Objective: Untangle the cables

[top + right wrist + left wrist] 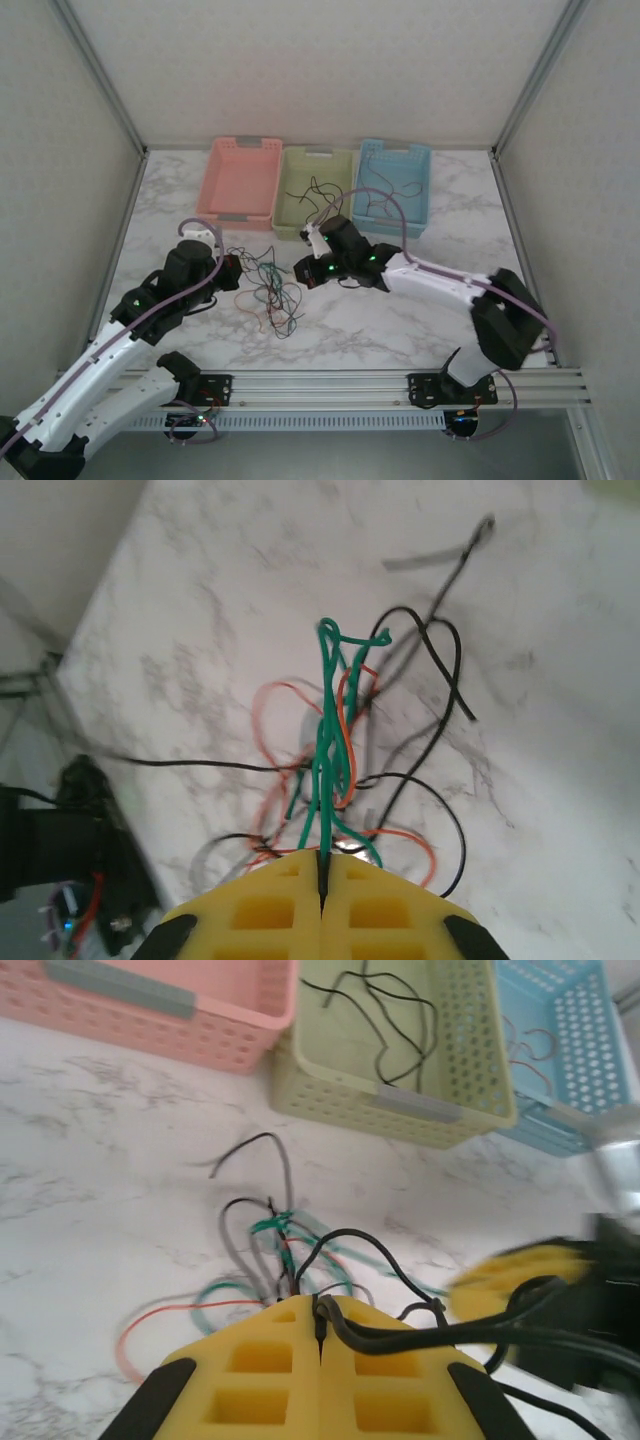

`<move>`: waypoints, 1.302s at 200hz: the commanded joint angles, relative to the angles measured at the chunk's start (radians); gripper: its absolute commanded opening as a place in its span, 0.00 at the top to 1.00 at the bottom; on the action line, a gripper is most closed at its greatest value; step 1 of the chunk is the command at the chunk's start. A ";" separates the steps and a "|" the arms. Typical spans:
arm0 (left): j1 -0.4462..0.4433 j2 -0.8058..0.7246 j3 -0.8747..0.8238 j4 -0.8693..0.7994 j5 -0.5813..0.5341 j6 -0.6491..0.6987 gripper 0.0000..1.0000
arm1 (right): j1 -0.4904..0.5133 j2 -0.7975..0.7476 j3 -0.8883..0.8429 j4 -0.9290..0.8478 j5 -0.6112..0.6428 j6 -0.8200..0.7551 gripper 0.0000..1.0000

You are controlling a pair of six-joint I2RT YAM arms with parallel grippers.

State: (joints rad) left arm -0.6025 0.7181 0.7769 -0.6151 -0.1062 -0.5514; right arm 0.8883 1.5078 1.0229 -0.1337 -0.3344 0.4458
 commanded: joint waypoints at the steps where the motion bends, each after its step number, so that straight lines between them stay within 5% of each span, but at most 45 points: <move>1: 0.018 -0.011 0.010 -0.052 -0.098 -0.025 1.00 | -0.028 -0.155 0.095 -0.134 0.051 -0.081 1.00; 67: 0.044 0.016 0.075 -0.155 -0.235 -0.039 1.00 | -0.203 -0.411 0.178 -0.339 0.060 -0.120 1.00; 123: 0.073 -0.003 0.154 -0.226 -0.303 -0.008 1.00 | -0.306 -0.476 0.210 -0.503 -0.012 -0.178 1.00; 189: 0.074 0.044 0.084 -0.005 0.080 0.014 1.00 | -0.308 -0.451 0.127 -0.332 -0.170 -0.046 1.00; 260: 0.073 0.050 0.144 0.081 0.454 0.056 1.00 | -0.307 -0.436 0.047 -0.294 -0.164 -0.038 1.00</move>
State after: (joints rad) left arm -0.5365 0.7815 0.8795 -0.5991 0.1410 -0.5213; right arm 0.5823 1.0828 1.1015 -0.4717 -0.4759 0.3969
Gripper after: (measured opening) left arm 0.049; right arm 0.049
